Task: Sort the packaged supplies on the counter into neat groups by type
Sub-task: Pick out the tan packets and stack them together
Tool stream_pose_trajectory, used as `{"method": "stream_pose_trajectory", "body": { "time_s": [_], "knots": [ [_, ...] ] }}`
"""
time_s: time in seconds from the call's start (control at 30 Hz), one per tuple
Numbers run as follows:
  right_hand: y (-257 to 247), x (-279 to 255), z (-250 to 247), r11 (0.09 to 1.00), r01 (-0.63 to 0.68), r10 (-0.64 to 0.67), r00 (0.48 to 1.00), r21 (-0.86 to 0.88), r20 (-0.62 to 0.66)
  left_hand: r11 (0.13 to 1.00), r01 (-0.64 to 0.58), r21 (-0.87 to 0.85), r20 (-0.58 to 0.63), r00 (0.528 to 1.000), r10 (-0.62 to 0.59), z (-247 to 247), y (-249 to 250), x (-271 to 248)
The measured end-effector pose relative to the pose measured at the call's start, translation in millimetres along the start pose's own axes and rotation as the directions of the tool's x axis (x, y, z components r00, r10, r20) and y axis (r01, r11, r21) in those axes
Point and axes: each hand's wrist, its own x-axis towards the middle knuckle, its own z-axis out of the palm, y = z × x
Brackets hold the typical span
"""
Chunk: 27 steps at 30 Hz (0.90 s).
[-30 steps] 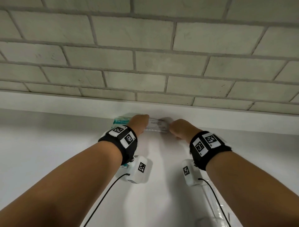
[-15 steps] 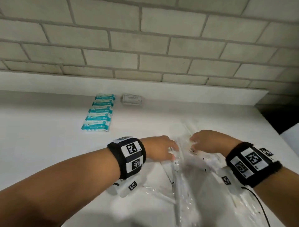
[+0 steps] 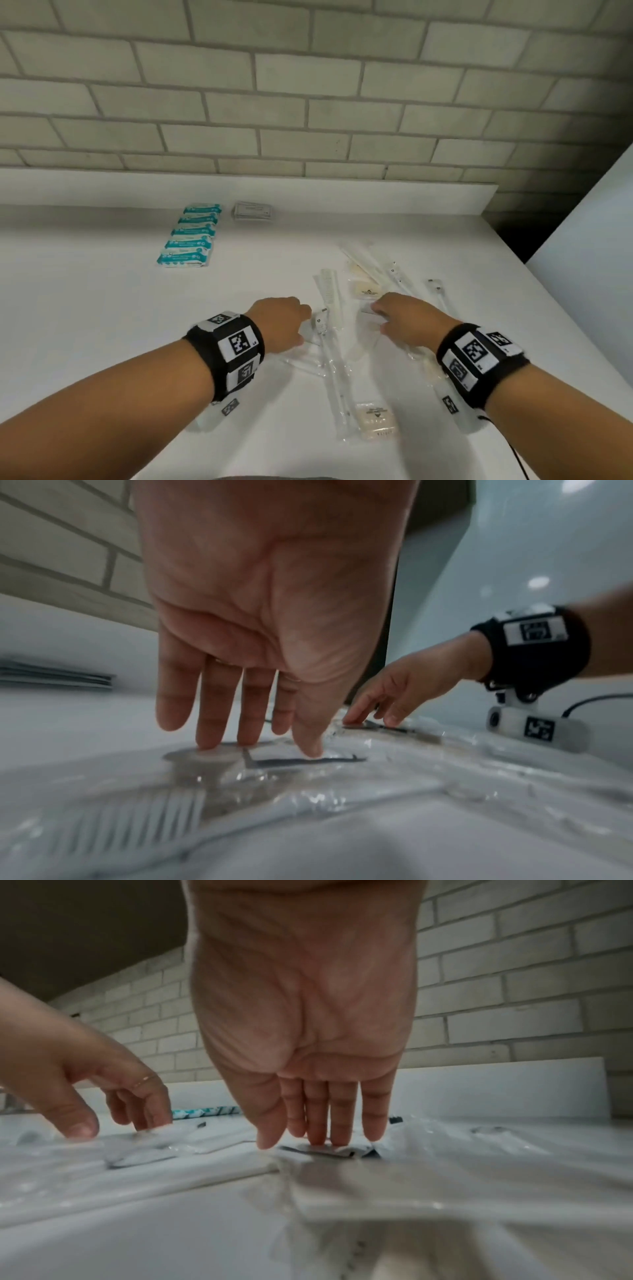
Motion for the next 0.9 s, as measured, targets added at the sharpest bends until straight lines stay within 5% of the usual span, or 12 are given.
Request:
{"method": "stream_pose_trajectory", "body": {
  "time_s": [0.33,0.63,0.8,0.9],
  "knots": [
    [-2.5,15.4,9.6,0.992,-0.124,0.12,0.981,-0.015,-0.155,0.991,0.074,-0.111,-0.074,0.994,-0.082,5.3,18.2,15.1],
    [7.8,31.0,7.4,0.975,-0.208,0.212,0.976,0.081,-0.05,0.986,0.134,-0.095,0.038,0.991,-0.131,-3.3,15.4,41.3],
    [8.2,29.3,10.9,0.994,-0.103,0.102,0.994,-0.023,-0.044,0.99,0.14,-0.011,0.105,0.985,-0.138,-17.7,14.4,59.1],
    [10.7,18.8,5.9,0.989,-0.008,0.02,0.996,0.145,-0.087,0.989,0.105,0.105,0.126,0.985,-0.118,-22.9,13.1,66.6]
  ]
}}
